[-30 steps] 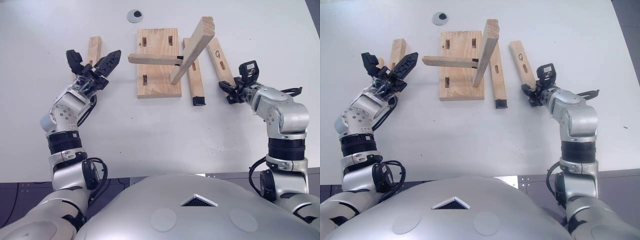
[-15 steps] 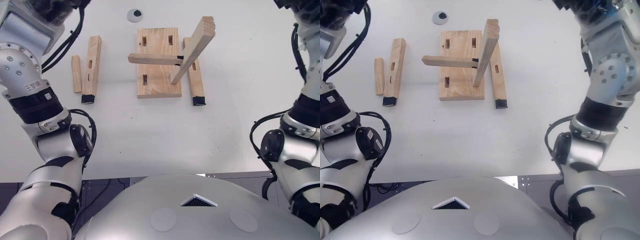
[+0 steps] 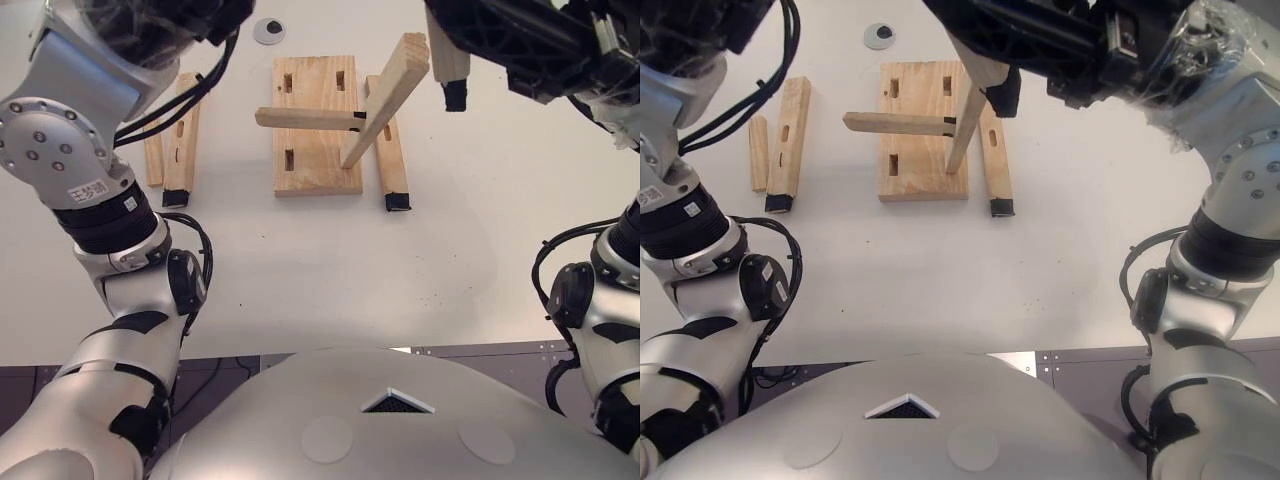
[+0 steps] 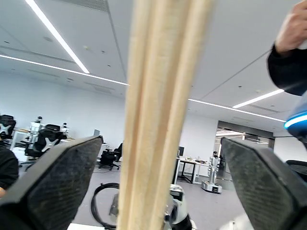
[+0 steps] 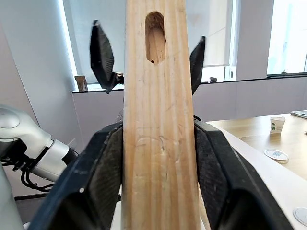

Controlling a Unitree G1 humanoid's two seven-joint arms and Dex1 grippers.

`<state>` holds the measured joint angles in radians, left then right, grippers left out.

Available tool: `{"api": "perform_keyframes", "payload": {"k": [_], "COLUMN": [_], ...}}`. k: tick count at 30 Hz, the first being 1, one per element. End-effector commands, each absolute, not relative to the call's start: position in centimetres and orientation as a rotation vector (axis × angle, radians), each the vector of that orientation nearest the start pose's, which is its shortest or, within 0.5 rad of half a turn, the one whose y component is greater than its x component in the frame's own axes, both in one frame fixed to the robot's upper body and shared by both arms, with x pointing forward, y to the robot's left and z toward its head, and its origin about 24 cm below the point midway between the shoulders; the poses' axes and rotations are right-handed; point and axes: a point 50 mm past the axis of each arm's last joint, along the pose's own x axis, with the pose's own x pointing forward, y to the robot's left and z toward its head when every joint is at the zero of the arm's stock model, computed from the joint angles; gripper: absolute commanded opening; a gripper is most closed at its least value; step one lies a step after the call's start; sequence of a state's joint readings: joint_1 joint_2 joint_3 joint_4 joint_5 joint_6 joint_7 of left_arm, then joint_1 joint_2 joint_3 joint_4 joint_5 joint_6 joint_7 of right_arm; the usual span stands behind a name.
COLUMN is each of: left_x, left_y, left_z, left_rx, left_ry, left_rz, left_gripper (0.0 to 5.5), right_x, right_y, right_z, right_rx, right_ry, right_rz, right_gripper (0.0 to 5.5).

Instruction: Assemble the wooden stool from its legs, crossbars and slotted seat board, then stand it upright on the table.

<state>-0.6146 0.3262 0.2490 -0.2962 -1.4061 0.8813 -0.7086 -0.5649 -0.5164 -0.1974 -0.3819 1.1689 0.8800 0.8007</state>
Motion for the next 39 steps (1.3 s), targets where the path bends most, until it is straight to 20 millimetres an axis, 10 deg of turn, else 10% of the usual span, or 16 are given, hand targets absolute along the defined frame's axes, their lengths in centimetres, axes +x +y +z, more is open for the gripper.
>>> {"api": "perform_keyframes", "payload": {"k": [1,16,31,39], "left_x": [24.9,24.6,25.1,26.8], "left_y": [13.1,12.0,12.7,13.9], "left_z": [24.8,26.3,25.3,24.7], "left_rx": [-0.66,-0.654,-0.565,-0.546], "left_ry": [-0.261,-0.309,-0.274,-0.281], "left_rz": [-1.548,-1.541,-1.496,-1.349], "left_gripper": [4.53,4.53,2.21,2.05], "right_x": [24.5,24.0,23.7,24.5], "right_y": [-14.3,-12.8,-13.3,-13.4], "right_z": [25.2,22.5,22.8,22.5], "right_rx": [0.344,0.191,0.17,0.2], "right_ry": [-0.192,-0.056,-0.053,-0.019], "right_rz": [1.452,1.472,1.482,1.425], "right_gripper": [2.03,2.03,2.03,2.77]}}
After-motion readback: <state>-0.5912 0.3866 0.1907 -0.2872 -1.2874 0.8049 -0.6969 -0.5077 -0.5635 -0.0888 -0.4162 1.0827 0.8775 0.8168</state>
